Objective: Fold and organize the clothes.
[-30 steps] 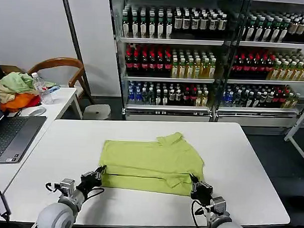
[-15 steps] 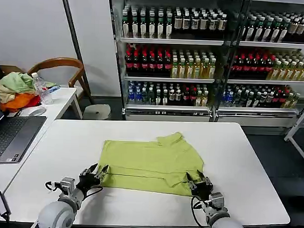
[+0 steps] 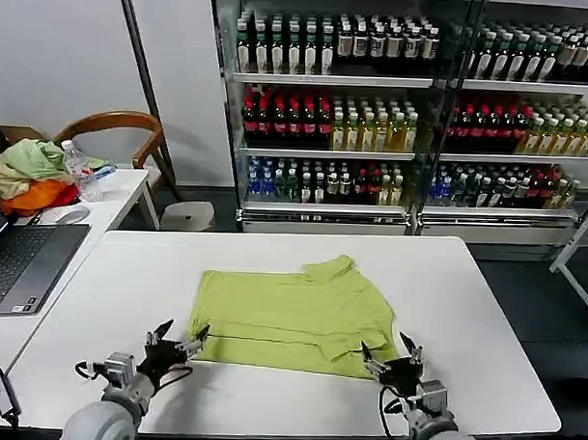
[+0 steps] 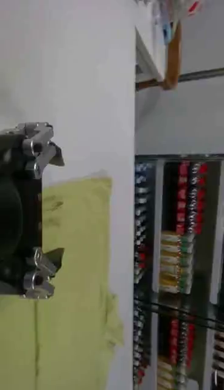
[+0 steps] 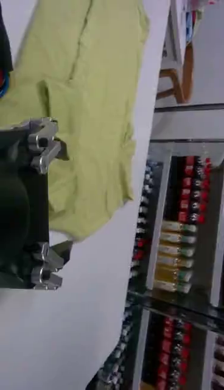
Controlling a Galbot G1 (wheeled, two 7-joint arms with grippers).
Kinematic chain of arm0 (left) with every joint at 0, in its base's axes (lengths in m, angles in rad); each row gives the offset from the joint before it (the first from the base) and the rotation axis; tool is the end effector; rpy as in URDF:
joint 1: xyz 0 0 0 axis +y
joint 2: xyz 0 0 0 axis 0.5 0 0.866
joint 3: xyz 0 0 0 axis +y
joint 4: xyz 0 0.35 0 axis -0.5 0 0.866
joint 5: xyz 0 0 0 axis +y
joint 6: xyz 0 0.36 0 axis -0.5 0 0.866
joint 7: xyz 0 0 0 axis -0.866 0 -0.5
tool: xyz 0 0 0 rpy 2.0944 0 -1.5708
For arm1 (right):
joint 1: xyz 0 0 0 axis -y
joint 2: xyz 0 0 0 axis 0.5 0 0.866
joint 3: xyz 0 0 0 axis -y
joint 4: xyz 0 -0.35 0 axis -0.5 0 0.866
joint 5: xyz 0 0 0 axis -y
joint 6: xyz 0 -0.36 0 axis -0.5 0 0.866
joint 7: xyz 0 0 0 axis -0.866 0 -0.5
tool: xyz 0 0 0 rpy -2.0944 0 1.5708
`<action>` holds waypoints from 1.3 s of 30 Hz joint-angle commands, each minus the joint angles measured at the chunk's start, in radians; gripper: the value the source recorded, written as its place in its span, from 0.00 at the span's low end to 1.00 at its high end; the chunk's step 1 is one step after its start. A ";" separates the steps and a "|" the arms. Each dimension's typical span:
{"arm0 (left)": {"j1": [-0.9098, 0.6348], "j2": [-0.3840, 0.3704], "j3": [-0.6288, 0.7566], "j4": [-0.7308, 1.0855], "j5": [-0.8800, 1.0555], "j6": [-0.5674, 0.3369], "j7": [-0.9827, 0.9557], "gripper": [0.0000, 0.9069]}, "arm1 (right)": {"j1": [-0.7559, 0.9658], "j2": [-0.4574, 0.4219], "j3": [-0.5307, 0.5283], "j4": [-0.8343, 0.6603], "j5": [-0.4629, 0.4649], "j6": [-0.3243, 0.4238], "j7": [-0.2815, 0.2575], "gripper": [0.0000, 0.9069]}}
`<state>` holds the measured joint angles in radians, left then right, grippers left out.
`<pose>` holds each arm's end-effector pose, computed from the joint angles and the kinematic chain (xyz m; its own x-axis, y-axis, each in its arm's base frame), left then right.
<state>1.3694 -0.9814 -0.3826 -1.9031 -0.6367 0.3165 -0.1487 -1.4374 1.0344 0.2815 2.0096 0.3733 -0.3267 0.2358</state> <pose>0.2500 0.0895 -0.3153 -0.8900 0.1632 0.4257 0.1465 0.9866 -0.0721 0.2130 -0.0336 -0.3139 -0.9048 -0.1442 0.4006 -0.2003 0.9745 -0.1015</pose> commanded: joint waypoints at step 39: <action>0.095 -0.038 0.013 -0.037 0.071 0.090 -0.034 0.04 | -0.081 0.020 -0.015 0.031 -0.009 -0.001 0.019 0.00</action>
<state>1.4370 -1.0149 -0.3734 -1.9348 -0.5933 0.3988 -0.1901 -1.5244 1.0452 0.2723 2.0453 0.3652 -0.3298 0.2540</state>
